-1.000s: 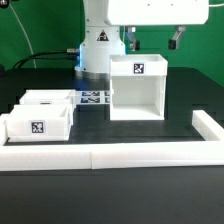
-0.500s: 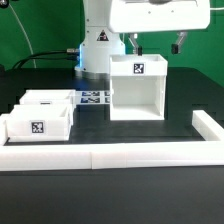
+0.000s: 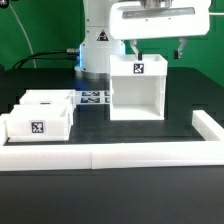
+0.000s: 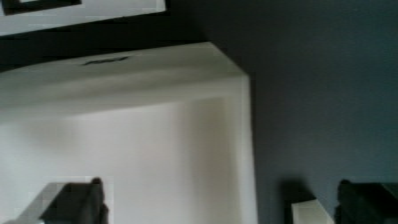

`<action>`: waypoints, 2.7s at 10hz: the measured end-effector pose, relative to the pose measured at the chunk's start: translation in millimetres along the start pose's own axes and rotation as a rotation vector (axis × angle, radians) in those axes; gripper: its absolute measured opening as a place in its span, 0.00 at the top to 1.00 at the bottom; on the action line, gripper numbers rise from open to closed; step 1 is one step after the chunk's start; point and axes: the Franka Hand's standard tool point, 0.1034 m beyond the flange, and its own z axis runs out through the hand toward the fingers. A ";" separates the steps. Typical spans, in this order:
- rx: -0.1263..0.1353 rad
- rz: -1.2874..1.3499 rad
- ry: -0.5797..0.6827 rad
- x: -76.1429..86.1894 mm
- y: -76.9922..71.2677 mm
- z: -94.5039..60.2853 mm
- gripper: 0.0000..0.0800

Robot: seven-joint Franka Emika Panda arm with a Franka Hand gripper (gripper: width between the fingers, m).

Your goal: Assemble drawer

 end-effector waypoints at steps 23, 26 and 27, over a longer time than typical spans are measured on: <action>0.034 -0.159 0.030 67.0 -14.0 6.3 0.95; 0.056 -0.147 0.079 108.0 -23.5 8.0 0.95; 0.061 -0.142 0.102 118.6 -24.8 8.0 0.95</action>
Offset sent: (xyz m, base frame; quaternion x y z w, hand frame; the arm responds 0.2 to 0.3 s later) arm -0.0051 0.0050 -0.0093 -0.0199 0.0144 -0.0572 0.9981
